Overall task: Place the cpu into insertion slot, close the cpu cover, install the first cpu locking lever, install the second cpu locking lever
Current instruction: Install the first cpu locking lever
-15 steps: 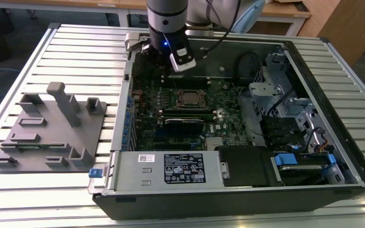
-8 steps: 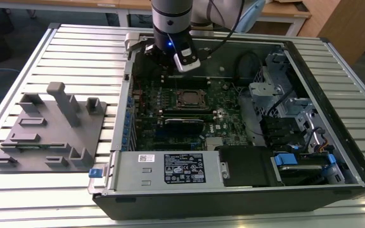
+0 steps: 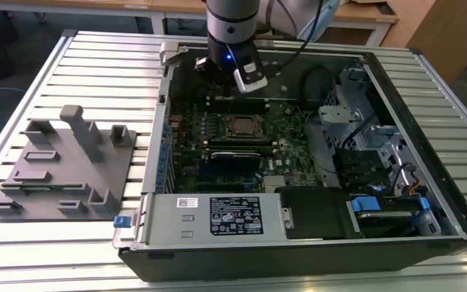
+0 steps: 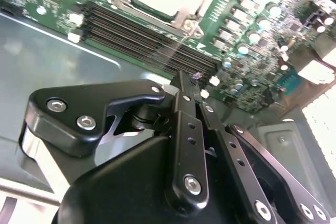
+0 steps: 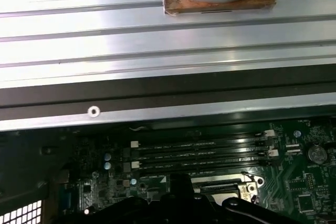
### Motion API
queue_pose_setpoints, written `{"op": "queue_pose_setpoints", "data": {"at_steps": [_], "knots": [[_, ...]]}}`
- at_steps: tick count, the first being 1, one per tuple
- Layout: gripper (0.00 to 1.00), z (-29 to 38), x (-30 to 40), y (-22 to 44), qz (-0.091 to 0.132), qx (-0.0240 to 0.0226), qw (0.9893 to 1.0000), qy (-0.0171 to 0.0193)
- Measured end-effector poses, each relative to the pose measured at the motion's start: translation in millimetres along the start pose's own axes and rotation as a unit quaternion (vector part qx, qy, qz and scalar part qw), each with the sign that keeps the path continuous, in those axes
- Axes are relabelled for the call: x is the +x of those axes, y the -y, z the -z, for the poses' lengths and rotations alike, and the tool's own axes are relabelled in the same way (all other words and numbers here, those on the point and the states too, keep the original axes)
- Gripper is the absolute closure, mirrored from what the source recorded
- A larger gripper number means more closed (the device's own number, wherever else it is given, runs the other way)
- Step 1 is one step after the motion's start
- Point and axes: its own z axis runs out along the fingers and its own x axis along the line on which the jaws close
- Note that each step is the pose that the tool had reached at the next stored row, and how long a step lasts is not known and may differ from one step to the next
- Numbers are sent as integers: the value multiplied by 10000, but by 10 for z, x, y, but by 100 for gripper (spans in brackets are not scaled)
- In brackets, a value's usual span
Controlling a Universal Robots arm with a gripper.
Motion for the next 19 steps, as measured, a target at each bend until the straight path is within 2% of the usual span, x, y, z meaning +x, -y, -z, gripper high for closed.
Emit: {"op": "queue_pose_setpoints", "data": {"at_steps": [3, 8, 14, 19], "knots": [[90, -2, -55, -5, 0, 1, 10000, -1], [90, -3, -57, -5, 0, 1, 10000, 0], [90, -25, -60, 0, -1, 86, 10000, 9], [90, -47, -66, 5, -3, 87, 10000, 10]]}}
